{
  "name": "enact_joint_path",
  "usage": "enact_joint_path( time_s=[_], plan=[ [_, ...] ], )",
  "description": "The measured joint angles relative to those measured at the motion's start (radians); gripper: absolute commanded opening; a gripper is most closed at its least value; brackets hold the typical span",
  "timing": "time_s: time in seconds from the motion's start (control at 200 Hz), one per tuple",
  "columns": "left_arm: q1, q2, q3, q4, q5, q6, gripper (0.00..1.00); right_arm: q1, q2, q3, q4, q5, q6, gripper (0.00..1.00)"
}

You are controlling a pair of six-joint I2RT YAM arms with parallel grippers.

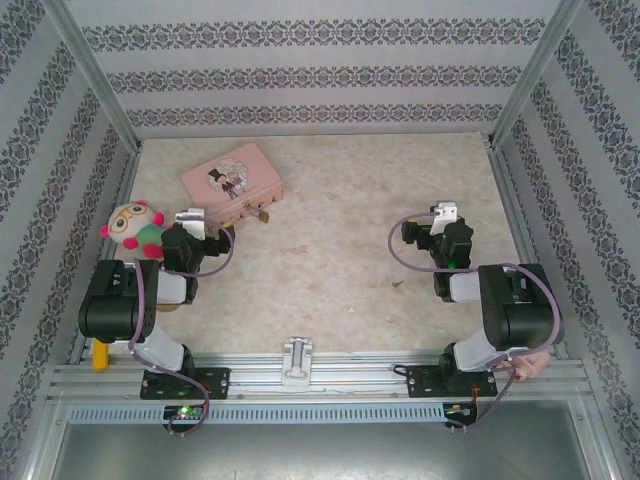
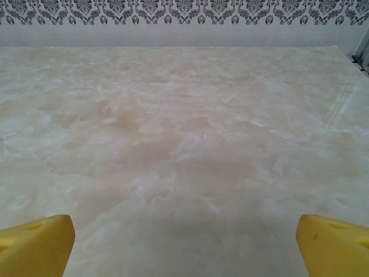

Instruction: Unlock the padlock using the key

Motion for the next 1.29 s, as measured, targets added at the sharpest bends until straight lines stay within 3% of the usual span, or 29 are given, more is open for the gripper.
enact_joint_path(
  time_s=[0.695,0.914,1.054,1.294],
  plan=[
    [0.0,-0.048,-0.007,-0.026,-0.047,-0.019,0.99,0.0,-0.016,0.0,-0.006,0.015,0.001,0.98],
    [0.0,-0.21,0.061,-0.222,-0.084,-0.035,0.99,0.0,-0.119,-0.001,-0.049,0.045,0.007,0.98],
    [0.0,-0.299,0.148,-0.357,-0.143,-0.114,0.99,0.0,-0.214,0.003,-0.147,0.1,0.032,0.98],
    [0.0,-0.246,0.467,-0.639,-0.193,-0.294,0.99,0.0,-0.386,0.124,-0.456,0.165,0.085,0.98]
  ],
)
